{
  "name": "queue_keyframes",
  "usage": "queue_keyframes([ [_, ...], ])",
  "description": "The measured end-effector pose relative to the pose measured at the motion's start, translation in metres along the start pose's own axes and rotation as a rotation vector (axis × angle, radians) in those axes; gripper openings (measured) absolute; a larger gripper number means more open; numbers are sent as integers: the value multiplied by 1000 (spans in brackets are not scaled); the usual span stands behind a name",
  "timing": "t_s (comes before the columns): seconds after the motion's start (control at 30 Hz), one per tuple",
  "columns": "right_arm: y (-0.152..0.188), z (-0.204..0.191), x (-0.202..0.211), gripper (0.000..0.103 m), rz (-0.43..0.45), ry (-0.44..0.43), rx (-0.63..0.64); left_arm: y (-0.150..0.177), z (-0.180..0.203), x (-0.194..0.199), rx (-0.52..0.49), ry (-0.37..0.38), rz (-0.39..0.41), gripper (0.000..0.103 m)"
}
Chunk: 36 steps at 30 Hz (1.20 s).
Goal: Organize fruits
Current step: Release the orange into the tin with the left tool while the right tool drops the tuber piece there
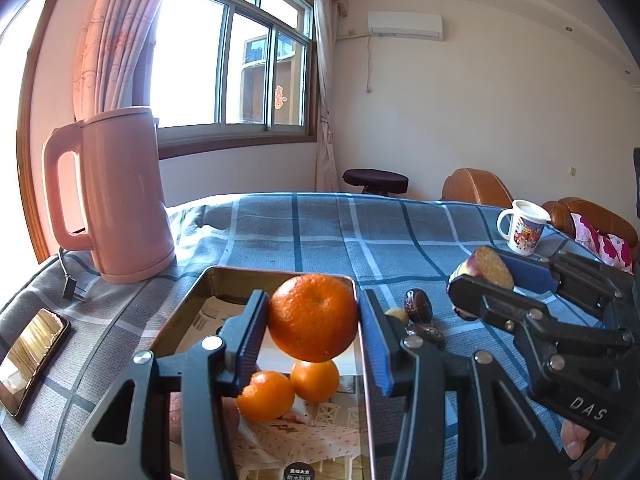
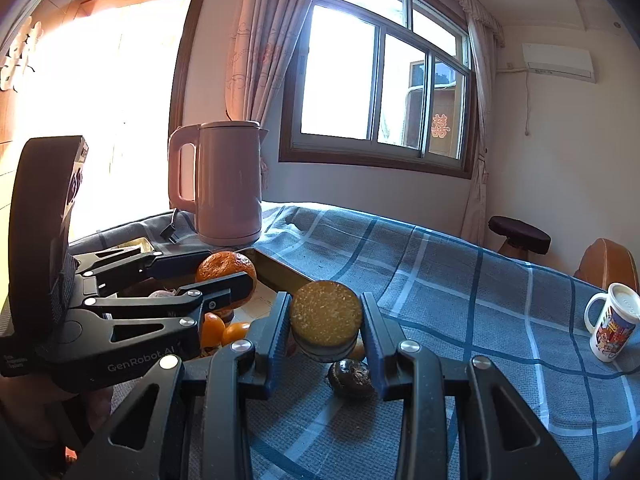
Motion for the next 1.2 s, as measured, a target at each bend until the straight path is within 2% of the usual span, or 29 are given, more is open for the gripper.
queue_keyframes([
  [0.63, -11, -37, -26, 37, -41, -57, 44, 8, -36, 1, 36, -53, -51, 48],
  [1.2, -7, -67, -51, 37, -101, -92, 89, 18, -62, -4, 63, -79, -116, 48],
])
Point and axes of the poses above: each gripper's, at about its wrist camera, not at the fingertips, and x roughly against the way its jaws point, z to its right, y to its underside, the point moved 8 cm from there along -x, roughly the way its jaws point, and after that the axes turned 15 degrees about -z, right-handed, at the moved point
